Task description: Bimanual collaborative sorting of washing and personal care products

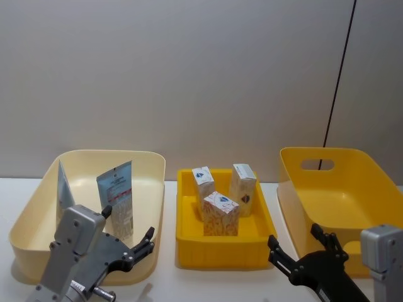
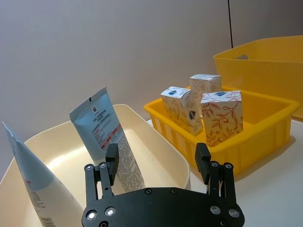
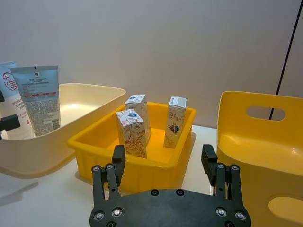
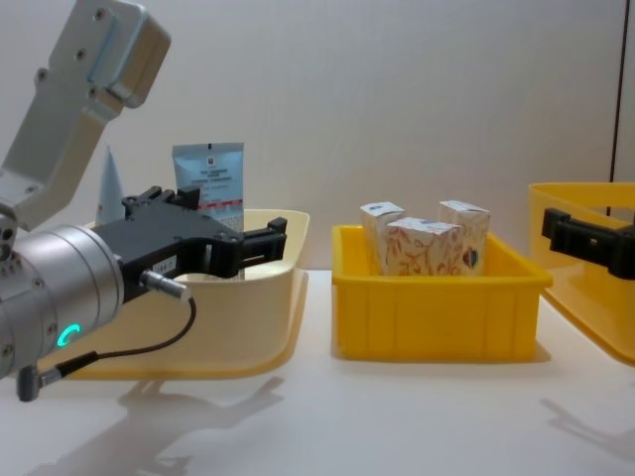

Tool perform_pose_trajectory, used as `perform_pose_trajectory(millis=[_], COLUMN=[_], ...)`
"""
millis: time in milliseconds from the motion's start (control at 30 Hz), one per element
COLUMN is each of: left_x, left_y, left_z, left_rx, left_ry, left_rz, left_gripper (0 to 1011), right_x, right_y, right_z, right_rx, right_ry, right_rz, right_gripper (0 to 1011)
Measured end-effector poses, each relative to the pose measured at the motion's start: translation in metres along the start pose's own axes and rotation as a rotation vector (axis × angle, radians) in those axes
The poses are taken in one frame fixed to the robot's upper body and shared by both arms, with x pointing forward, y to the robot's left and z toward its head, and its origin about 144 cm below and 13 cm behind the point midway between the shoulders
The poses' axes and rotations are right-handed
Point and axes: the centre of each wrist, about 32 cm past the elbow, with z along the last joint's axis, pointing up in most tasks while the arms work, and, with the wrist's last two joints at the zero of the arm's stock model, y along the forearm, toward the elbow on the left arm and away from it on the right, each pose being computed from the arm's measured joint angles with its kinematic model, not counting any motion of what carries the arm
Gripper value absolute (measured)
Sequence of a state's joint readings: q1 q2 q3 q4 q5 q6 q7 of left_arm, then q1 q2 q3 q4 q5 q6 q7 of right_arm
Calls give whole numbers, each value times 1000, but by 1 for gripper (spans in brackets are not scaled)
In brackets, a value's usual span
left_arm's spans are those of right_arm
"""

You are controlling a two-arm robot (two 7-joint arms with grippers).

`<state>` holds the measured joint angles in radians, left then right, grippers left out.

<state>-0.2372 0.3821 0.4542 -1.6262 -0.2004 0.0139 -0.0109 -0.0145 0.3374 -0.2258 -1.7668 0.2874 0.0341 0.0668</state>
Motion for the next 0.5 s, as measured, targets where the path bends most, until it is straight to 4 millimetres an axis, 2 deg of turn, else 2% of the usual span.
perform_pose_trajectory(millis=[500], left_x=[2], left_y=[-1], left_z=[1], left_rx=[9], left_ry=[7], left_rz=[9], left_gripper=[1003], right_x=[0], right_y=[0], right_z=[0], right_rx=[0], right_ry=[0], right_rz=[0], right_gripper=[1001])
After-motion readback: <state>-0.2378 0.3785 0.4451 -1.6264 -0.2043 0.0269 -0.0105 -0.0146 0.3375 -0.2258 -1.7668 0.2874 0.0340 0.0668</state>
